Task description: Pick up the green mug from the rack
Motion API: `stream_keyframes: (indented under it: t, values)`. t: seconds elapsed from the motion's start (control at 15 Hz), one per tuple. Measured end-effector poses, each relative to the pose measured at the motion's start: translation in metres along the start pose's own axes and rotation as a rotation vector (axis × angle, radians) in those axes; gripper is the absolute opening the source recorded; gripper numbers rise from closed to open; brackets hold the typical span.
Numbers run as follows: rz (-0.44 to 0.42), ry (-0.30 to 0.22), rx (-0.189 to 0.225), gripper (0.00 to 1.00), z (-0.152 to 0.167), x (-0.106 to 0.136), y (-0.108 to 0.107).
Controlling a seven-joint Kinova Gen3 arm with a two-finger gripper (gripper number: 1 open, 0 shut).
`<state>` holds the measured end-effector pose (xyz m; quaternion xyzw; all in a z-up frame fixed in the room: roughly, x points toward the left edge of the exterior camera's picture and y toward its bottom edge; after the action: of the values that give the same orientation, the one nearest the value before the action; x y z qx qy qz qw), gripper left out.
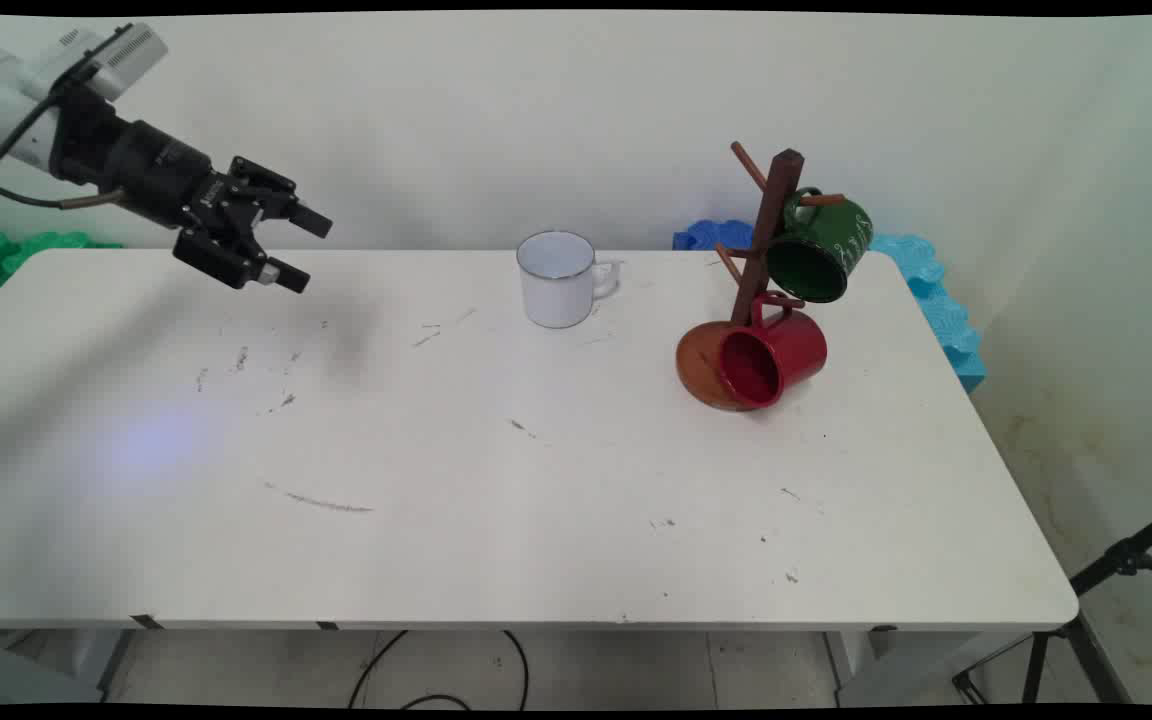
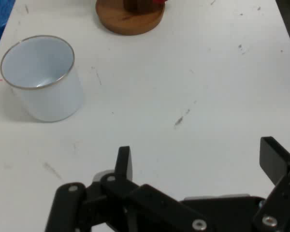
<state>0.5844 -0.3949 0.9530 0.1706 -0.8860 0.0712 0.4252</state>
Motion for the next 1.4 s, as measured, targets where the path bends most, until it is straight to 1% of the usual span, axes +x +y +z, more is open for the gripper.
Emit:
stream_keyframes:
  t: [0.27, 0.6, 0.73, 0.93, 1.07, 1.2, 1.4]
  values:
    - [-0.015, 0.014, 0.035, 1.0, 0.016, 0.011, 0.003]
    - [-0.04, 0.035, 0.088, 1.0, 0.053, 0.038, 0.014]
    - [-0.056, 0.05, 0.119, 1.0, 0.077, 0.055, 0.022]
    - [-0.079, 0.075, 0.151, 1.0, 0.113, 0.075, 0.036]
    - [-0.106, 0.078, 0.171, 1.0, 0.141, 0.087, 0.046]
    - [-0.142, 0.073, 0.182, 1.0, 0.171, 0.097, 0.057]
    - [-0.18, 0.076, 0.181, 1.0, 0.203, 0.111, 0.069]
